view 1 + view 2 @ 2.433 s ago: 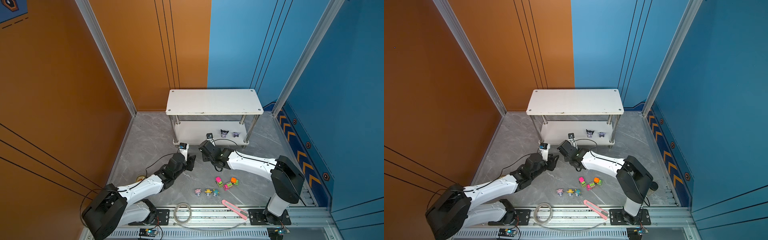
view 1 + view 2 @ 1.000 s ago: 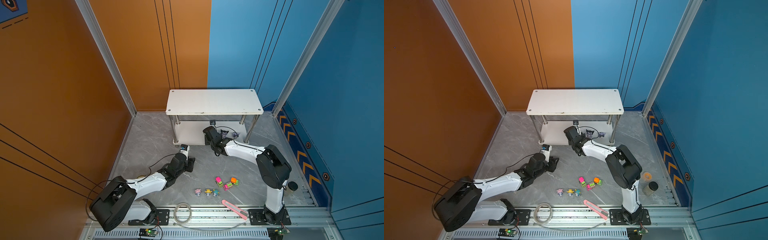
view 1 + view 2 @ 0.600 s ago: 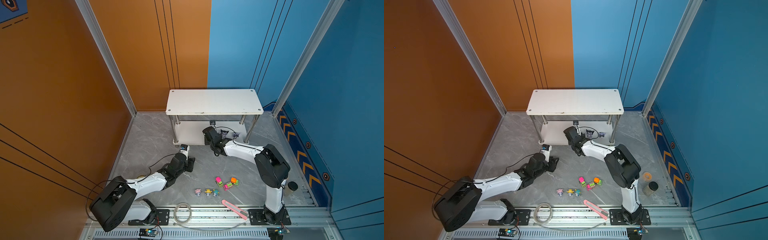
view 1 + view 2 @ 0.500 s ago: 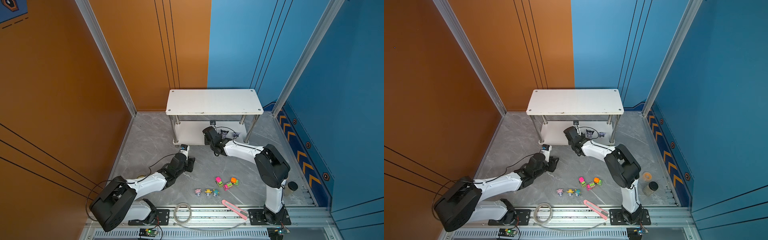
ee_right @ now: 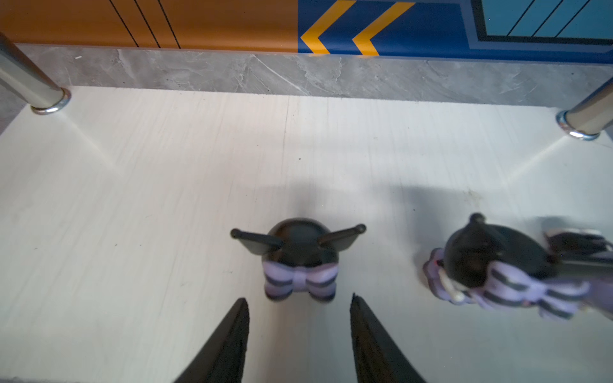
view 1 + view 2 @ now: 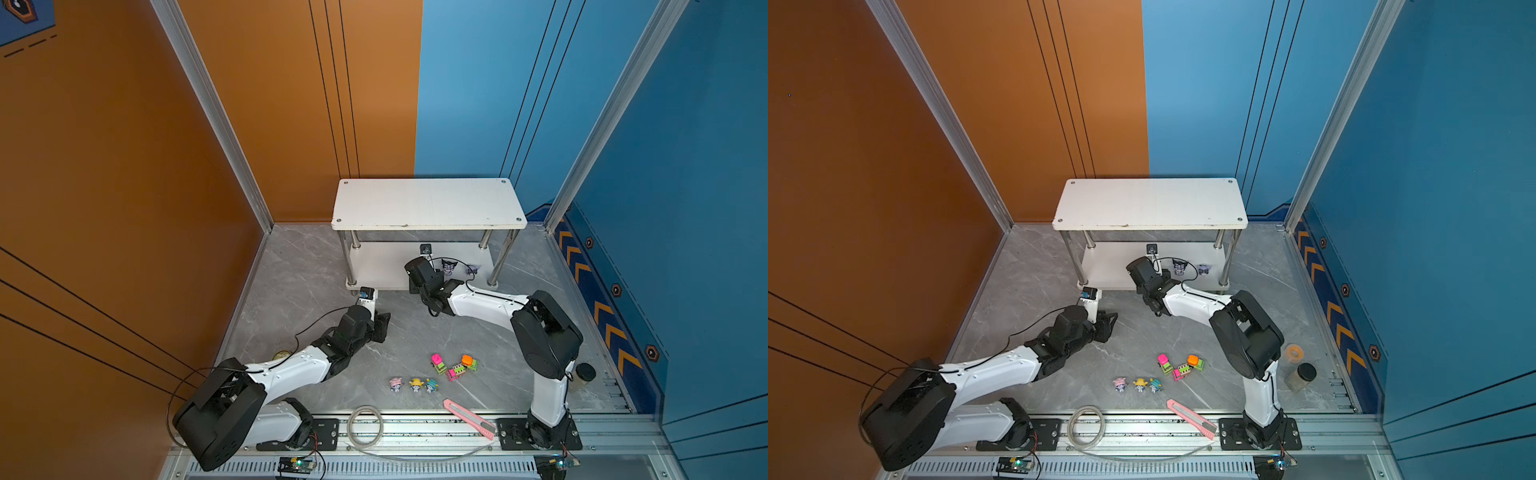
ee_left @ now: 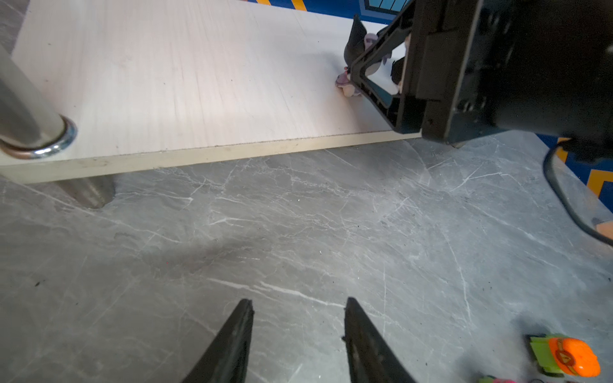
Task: Organize plastic toys on shelves
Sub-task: Place the plastic toy on the shelf.
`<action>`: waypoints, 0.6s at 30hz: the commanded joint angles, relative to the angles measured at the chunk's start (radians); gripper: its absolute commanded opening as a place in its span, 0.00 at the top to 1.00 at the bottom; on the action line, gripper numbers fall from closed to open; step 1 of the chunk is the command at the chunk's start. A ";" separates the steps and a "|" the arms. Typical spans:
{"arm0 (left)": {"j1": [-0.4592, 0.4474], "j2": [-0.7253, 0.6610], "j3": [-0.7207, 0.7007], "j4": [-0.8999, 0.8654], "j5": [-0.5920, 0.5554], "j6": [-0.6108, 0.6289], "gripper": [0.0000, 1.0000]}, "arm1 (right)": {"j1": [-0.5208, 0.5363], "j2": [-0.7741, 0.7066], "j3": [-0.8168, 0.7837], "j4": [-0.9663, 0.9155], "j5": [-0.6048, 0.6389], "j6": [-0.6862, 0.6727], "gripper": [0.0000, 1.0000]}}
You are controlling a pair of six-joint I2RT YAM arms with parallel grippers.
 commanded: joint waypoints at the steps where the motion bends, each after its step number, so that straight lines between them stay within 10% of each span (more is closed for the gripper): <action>1: 0.009 -0.038 0.002 -0.014 0.009 -0.005 0.52 | 0.030 -0.086 -0.028 -0.057 0.046 0.035 0.47; 18: -0.075 -0.321 -0.034 -0.272 -0.070 0.000 0.48 | 0.192 -0.687 -0.392 -0.597 -0.003 0.302 0.35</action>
